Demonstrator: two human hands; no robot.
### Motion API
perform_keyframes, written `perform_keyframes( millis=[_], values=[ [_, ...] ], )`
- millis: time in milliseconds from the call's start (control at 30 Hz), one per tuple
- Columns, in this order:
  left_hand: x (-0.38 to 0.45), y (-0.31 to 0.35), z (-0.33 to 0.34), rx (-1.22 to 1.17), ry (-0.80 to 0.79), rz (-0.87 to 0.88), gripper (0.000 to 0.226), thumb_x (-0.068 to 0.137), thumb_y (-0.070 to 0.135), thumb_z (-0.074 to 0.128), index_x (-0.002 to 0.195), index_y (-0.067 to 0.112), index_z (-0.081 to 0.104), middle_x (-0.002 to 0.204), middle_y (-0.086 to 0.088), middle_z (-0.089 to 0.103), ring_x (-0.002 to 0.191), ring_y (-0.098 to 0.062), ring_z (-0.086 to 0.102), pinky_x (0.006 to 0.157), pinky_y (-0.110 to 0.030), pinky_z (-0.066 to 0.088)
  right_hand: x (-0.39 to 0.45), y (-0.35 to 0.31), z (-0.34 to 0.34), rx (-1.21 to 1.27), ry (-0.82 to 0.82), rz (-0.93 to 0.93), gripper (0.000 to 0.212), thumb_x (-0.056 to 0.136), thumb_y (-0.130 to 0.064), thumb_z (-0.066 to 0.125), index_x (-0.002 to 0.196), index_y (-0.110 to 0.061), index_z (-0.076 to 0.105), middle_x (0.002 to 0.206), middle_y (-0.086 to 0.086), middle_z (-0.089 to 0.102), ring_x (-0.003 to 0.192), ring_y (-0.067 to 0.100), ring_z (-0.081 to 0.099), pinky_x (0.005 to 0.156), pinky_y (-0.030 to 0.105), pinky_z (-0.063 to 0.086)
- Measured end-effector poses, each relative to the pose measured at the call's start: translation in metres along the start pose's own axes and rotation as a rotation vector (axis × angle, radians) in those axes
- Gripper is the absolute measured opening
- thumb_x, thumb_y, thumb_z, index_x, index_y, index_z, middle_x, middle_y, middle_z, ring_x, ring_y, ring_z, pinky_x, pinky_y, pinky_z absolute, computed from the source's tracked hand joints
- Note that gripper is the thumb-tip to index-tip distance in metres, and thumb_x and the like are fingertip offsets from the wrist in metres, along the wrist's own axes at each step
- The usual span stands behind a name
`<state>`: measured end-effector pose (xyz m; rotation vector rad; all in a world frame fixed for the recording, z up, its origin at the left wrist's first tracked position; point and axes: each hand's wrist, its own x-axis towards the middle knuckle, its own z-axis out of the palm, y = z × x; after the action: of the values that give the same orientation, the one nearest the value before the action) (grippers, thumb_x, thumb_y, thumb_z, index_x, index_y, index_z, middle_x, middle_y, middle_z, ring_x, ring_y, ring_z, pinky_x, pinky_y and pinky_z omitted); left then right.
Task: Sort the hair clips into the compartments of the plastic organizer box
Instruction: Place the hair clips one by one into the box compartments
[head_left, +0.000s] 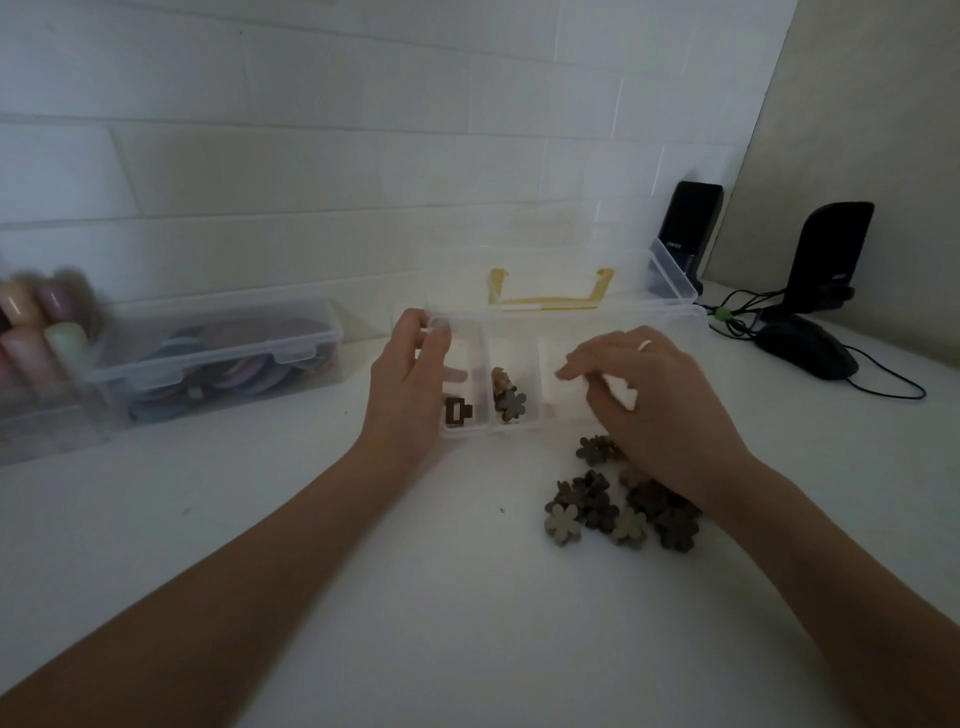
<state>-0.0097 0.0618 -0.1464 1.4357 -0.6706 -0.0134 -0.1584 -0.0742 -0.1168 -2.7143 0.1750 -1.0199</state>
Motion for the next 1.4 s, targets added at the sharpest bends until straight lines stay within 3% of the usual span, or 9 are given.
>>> perform_keyframes(
  millis=[100,200,300,567,700,800,967,1200,1400],
  values=[
    [0.002,-0.001,-0.001,-0.005,0.025,-0.017,0.022,0.088,0.042,0.041,0.068,0.044,0.051,0.092,0.005,0.057,0.075,-0.022,0.067,0.061,-0.035,0.048,0.004,-0.003,-0.021,0.122,0.04,0.112,0.033,0.076,0.006,0.051,0.065,-0.021,0.067,0.064,-0.008,0.065,0.057,0.007,0.054,0.055,0.015,0.043],
    [0.004,-0.002,-0.002,-0.003,0.061,-0.03,0.026,0.098,0.033,0.041,0.074,0.037,0.05,0.091,0.004,0.057,0.073,-0.022,0.066,0.054,-0.028,0.045,0.007,-0.005,-0.032,0.028,-0.191,0.212,0.036,0.076,-0.002,0.048,0.059,-0.028,0.068,0.043,-0.01,0.057,0.038,0.017,0.049,0.041,0.028,0.045],
    [0.005,-0.001,-0.003,0.01,0.08,-0.039,0.024,0.1,0.031,0.038,0.078,0.032,0.049,0.09,0.005,0.057,0.072,-0.02,0.066,0.056,-0.028,0.045,0.005,-0.004,-0.032,-0.223,-0.369,0.21,0.025,0.082,-0.023,0.052,0.076,-0.036,0.073,0.054,-0.014,0.06,0.045,0.006,0.048,0.045,0.019,0.031],
    [0.006,-0.003,-0.003,0.016,0.09,-0.042,0.025,0.1,0.032,0.039,0.077,0.034,0.049,0.09,0.007,0.057,0.072,-0.02,0.065,0.06,-0.031,0.046,0.005,0.001,-0.029,-0.295,-0.549,0.171,0.02,0.078,-0.056,0.061,0.094,-0.044,0.067,0.062,-0.019,0.046,0.059,-0.002,0.044,0.05,0.018,0.028],
    [0.004,-0.002,-0.003,0.019,0.078,-0.019,0.025,0.099,0.033,0.04,0.076,0.038,0.049,0.091,0.008,0.057,0.073,-0.019,0.066,0.058,-0.029,0.045,0.004,0.002,-0.024,-0.177,-0.534,0.118,0.016,0.075,-0.052,0.067,0.081,-0.037,0.066,0.058,-0.013,0.049,0.054,0.002,0.045,0.05,0.019,0.029],
    [0.002,0.0,-0.003,0.016,0.064,-0.001,0.033,0.097,0.035,0.04,0.069,0.047,0.052,0.09,0.01,0.058,0.074,-0.017,0.066,0.059,-0.032,0.048,0.004,-0.002,-0.019,0.074,-0.45,0.041,0.014,0.073,-0.048,0.069,0.081,-0.036,0.07,0.066,-0.012,0.059,0.058,0.006,0.051,0.055,0.024,0.044],
    [-0.002,0.003,-0.003,0.06,0.022,0.068,0.021,0.089,0.042,0.039,0.073,0.05,0.052,0.09,0.017,0.061,0.076,-0.015,0.068,0.067,-0.044,0.054,0.003,-0.014,-0.009,0.308,-0.144,0.02,0.011,0.078,-0.024,0.073,0.088,-0.024,0.074,0.083,-0.022,0.066,0.077,0.006,0.062,0.059,0.006,0.041],
    [-0.009,0.003,0.006,0.004,-0.049,0.081,0.017,0.091,0.039,0.042,0.078,0.041,0.053,0.084,0.022,0.061,0.082,-0.023,0.068,0.066,-0.044,0.055,0.005,-0.021,0.012,0.085,0.089,-0.016,0.008,0.081,-0.024,0.066,0.089,-0.026,0.068,0.083,-0.013,0.058,0.079,0.003,0.05,0.058,0.016,0.04],
    [-0.009,0.002,0.008,-0.026,-0.063,0.059,0.016,0.09,0.039,0.042,0.079,0.036,0.053,0.089,0.013,0.061,0.08,-0.023,0.068,0.066,-0.045,0.056,0.015,-0.03,0.028,-0.249,0.131,-0.005,0.017,0.078,-0.01,0.067,0.089,-0.017,0.057,0.088,0.001,0.053,0.084,0.021,0.05,0.046,0.034,0.048]
  ],
)
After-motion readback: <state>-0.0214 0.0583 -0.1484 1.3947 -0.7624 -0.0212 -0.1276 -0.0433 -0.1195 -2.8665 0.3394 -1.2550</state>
